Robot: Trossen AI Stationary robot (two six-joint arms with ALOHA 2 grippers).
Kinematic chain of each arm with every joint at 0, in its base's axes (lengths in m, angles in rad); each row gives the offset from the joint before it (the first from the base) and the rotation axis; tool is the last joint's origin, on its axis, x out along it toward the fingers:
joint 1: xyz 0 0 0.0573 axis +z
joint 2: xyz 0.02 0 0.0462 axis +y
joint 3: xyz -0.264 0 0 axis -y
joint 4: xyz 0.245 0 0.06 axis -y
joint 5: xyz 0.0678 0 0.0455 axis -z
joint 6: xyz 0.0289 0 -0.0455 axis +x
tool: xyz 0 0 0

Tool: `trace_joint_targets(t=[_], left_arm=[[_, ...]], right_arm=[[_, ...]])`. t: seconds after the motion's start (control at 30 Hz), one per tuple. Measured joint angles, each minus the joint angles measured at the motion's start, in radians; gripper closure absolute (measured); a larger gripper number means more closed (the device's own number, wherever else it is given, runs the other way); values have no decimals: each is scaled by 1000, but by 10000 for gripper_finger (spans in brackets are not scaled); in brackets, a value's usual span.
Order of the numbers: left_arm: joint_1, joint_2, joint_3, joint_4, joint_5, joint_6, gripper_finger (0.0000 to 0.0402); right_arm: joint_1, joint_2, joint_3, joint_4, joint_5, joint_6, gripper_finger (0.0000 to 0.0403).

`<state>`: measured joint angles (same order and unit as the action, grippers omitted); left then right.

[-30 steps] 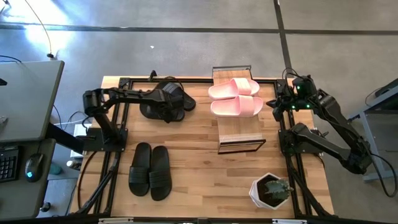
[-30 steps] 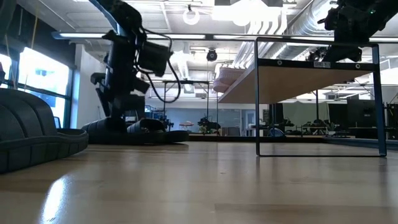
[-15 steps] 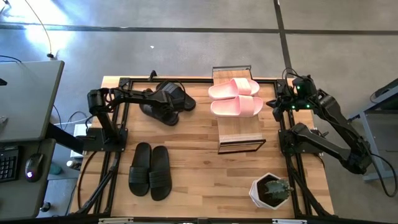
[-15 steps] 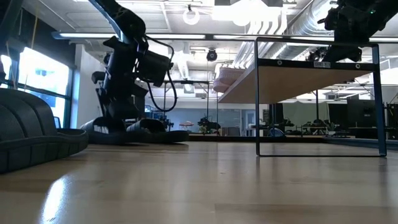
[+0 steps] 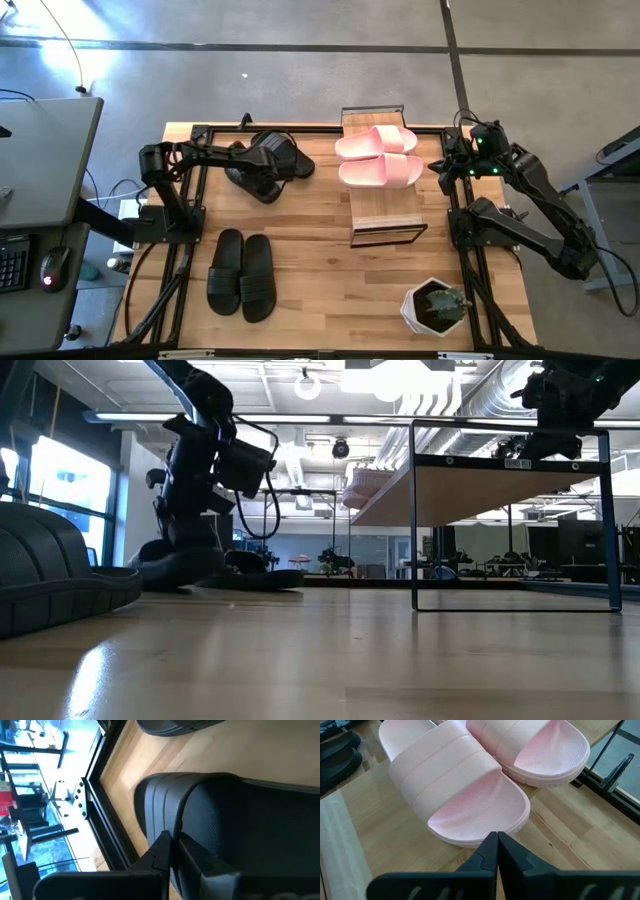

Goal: Pick and place slides into the shelf
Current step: Put the black slide under the shelf

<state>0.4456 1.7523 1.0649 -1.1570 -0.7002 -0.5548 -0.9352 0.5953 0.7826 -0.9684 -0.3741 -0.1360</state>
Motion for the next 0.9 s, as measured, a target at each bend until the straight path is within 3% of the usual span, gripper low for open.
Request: trace_joint_targets(t=[0.17,0.6,0.7,0.9], left_arm=[[-56,-70,0,-22,-1,-39,398],[-277,-415,1,3,-79,-122,400],[-323,-479,1,78,-97,11,400],[-397,-538,1,315,-66,566,401]], right_arm=[[0,0,0,0,0,0,402],[0,-1,0,0,0,0,402],[0,-1,0,0,0,0,402],[0,-2,0,0,0,0,402]])
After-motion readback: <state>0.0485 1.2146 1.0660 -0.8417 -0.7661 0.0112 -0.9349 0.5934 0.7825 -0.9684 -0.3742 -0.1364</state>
